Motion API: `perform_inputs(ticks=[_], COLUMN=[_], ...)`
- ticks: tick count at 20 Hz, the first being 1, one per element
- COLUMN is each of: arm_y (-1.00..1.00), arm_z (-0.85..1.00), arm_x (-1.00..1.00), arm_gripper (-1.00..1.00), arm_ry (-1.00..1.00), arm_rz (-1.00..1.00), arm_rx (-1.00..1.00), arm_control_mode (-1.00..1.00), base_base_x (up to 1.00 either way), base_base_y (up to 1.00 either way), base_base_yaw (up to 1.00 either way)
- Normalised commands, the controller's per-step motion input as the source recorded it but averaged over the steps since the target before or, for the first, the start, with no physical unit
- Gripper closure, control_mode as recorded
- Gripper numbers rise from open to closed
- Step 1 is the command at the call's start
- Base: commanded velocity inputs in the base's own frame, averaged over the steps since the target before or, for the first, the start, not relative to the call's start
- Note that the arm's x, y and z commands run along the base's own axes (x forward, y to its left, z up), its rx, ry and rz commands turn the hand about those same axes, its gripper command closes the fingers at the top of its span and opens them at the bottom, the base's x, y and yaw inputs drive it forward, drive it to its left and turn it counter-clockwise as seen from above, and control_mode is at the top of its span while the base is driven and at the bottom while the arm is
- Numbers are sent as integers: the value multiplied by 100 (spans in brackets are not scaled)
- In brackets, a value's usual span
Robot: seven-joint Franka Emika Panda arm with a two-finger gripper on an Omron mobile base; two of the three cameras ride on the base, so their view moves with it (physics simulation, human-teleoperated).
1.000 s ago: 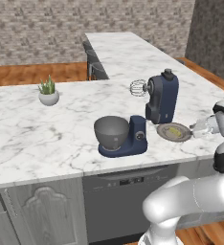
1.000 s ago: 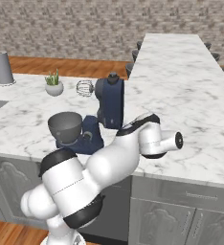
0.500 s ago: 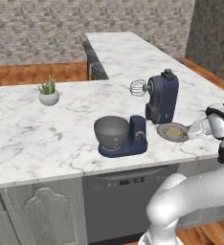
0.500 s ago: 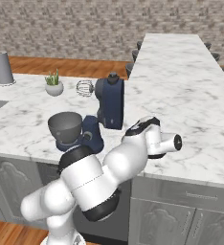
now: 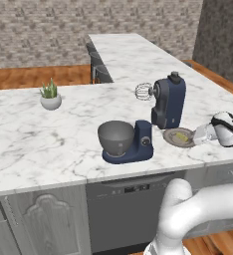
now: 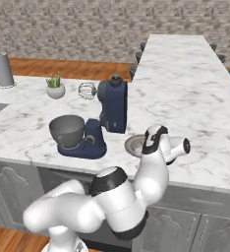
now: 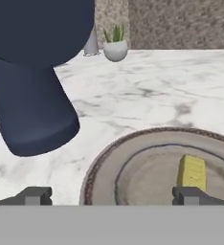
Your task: Add butter and sugar cubes to the stand mixer bowl and then turn on the stand mixer to begin making frosting.
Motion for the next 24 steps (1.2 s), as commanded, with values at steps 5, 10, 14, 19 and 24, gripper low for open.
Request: perform_inputs(ticks=[5,10,14,19,24], arm_y=[0,0,0,0,0], arm_z=[-20,-20,-15,-23,-15], arm_x=[33,21,20,17,26], arm_gripper=[-100,-100,-100,-100,-100], arm_ry=[-1,-6,-7,-4,-3], arm_rz=[4,2,0,0,0], arm_rx=[0,0,0,0,0], arm_control_mode=[-100,-100,-100,-100,-100], base_base_x=[0,0,0,0,0], base_base_y=[0,0,0,0,0], base_base_yaw=[0,0,0,0,0])
